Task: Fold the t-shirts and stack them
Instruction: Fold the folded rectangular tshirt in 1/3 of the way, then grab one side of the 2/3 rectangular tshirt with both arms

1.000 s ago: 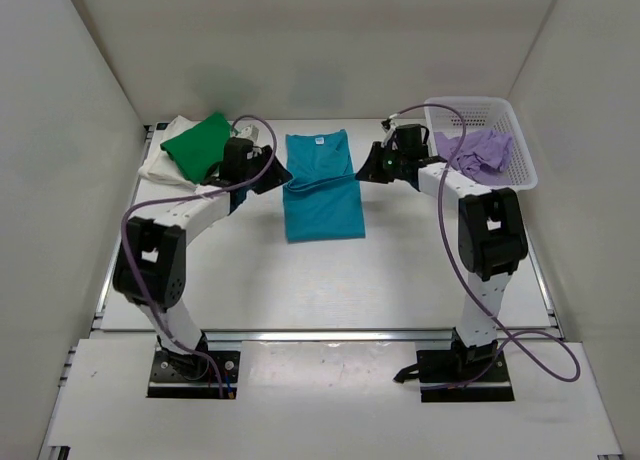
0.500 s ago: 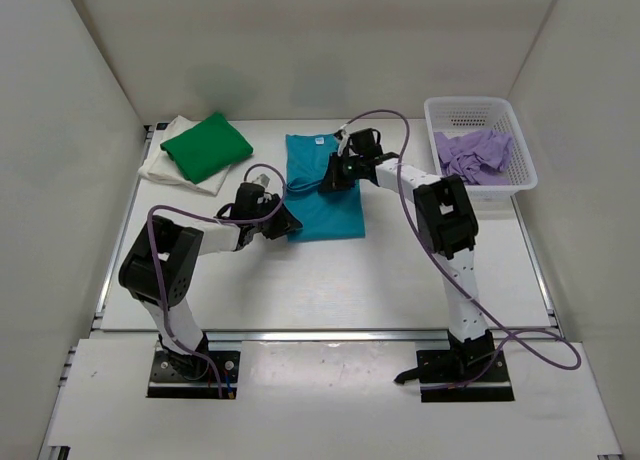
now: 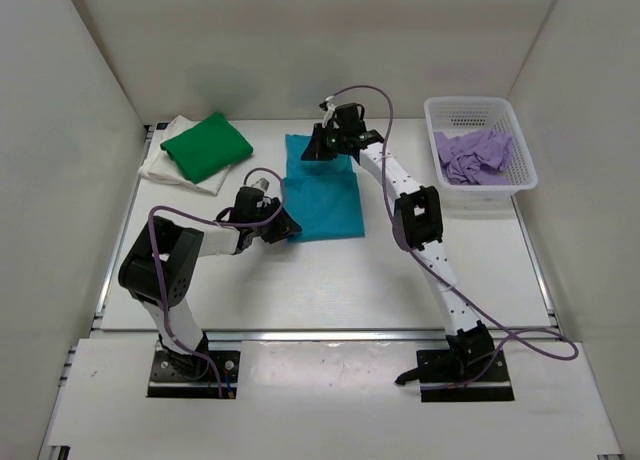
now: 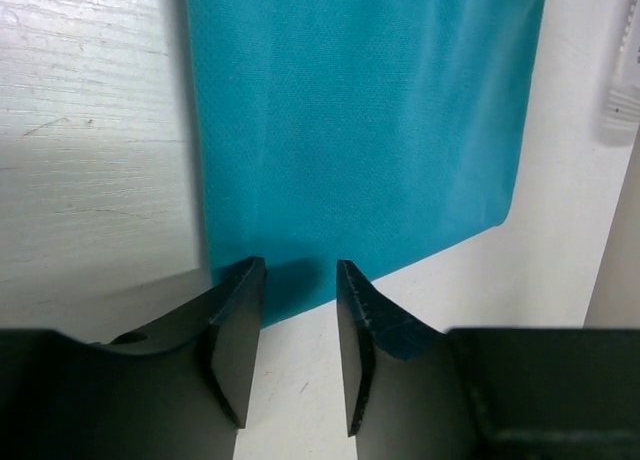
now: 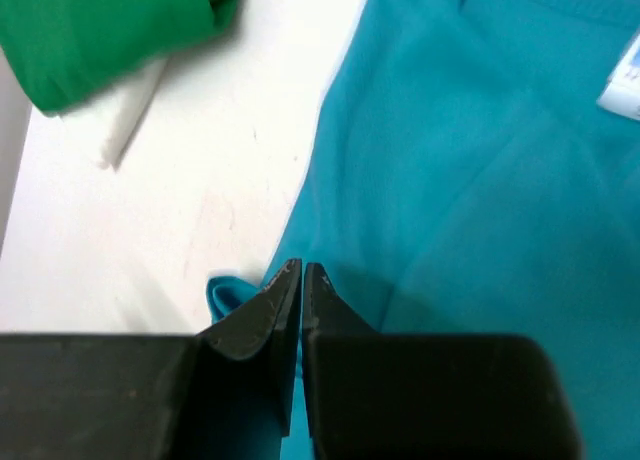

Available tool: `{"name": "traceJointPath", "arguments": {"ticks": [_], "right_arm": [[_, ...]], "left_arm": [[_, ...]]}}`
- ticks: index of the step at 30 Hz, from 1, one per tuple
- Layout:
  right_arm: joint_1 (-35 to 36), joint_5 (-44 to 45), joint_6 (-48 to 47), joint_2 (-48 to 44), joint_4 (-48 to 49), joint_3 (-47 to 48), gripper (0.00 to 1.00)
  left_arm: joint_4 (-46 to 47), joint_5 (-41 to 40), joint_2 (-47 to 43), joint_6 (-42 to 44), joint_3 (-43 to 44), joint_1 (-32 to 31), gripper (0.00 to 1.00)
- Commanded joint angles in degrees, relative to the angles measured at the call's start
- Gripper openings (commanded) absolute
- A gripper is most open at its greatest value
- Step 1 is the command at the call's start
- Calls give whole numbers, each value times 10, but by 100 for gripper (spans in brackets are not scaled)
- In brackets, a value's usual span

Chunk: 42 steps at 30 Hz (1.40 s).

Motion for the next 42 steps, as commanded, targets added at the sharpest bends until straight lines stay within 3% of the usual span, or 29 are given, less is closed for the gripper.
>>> {"name": "traceJointPath", "arguments": {"ticks": [1,4,11,14,16,18,22,25,27,28,29,31,33,34,37,38,40,42], "right_arm": [[-25,-18,25,42,-64,124,3],[-27,-24,-4,26,-115,142,1],[2,167,-110,-121,-281,160,0],[2,229,-113,-190,-360,161,0],[14,269,-109,-230,-391,154,0],[49,320,-113,-290,-398,142,1],[124,449,-114,-386,-401,101,0],[127,489,-79,-438,-414,-37,0],[137,567,-43,-465,-418,-149,0],[159,630,-32,-506,-379,-278,0],[187,658,-33,-536,-310,-346,0],[221,687,-62,-664,-189,-577,0],[202,632,-66,-797,-87,-689,0],[184,554,-62,-829,-65,-751,0],[77,343,-60,-963,107,-939,1],[42,327,-41,-987,156,-997,0],[-1,238,-6,-989,229,-1062,3],[-55,187,42,-974,294,-1111,14]], "left_arm": [[-5,-4,-31,10,-13,5,47],[-13,-5,-77,17,-13,16,51],[-47,-33,-152,44,-27,21,53],[-45,-42,-183,50,-59,9,42],[-52,-53,-207,56,-69,-3,24],[-66,-55,-242,75,-64,-31,13],[-124,-102,-312,106,-63,-61,2],[-127,-71,-342,99,-85,-25,2],[-116,-80,-347,85,-112,-18,3],[-102,-98,-350,92,-127,-29,6],[-78,-102,-351,90,-131,-36,8],[-66,-82,-337,103,-136,-39,7],[-51,-43,-312,94,-134,-27,9],[-48,-34,-295,89,-131,-21,9],[-59,-50,-251,90,-114,-25,11],[-58,-60,-237,86,-112,-29,14],[-36,-60,-224,62,-126,-25,24],[2,-53,-212,37,-142,-18,41]]}}
